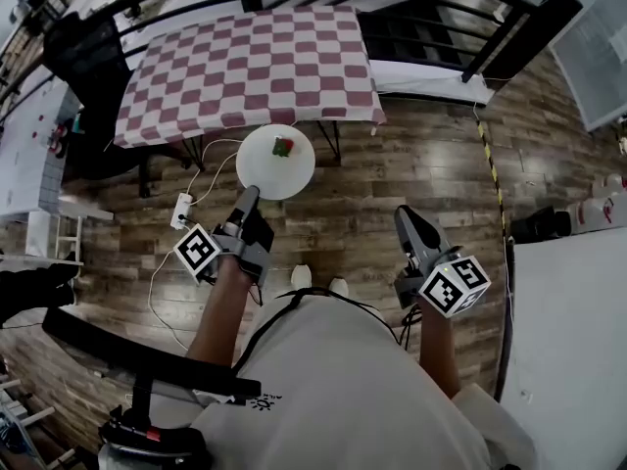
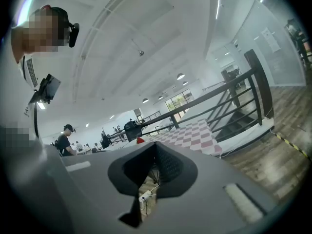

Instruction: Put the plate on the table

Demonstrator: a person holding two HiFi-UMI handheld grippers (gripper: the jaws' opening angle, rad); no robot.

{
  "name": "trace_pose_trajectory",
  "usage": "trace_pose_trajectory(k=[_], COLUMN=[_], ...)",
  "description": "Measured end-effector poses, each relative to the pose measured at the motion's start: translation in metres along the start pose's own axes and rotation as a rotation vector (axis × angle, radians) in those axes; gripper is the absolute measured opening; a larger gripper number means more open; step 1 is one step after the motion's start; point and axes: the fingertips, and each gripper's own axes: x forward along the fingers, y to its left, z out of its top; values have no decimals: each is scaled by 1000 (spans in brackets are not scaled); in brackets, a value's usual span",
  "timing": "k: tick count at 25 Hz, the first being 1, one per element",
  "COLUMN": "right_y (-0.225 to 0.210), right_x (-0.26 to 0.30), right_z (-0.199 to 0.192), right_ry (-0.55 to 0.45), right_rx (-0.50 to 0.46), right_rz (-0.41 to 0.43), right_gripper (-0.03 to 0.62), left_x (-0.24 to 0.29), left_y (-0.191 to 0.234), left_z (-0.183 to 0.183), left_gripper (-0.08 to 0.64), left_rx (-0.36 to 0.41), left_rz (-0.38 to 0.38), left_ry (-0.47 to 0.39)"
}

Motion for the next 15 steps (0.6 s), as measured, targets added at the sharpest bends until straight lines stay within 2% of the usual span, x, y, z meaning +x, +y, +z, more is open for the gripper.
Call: trace_pose_trajectory(k=[15], right_y=[27], right_x=[28], right_z=[-20], right_ry=[-7], right_rx=[37], right_rz=[-72], right_gripper=[8], left_x=[-8], left_y=[15], left_z=[45], left_gripper=[17], left_rx=[3], left_rz=[4], left_ry=[56])
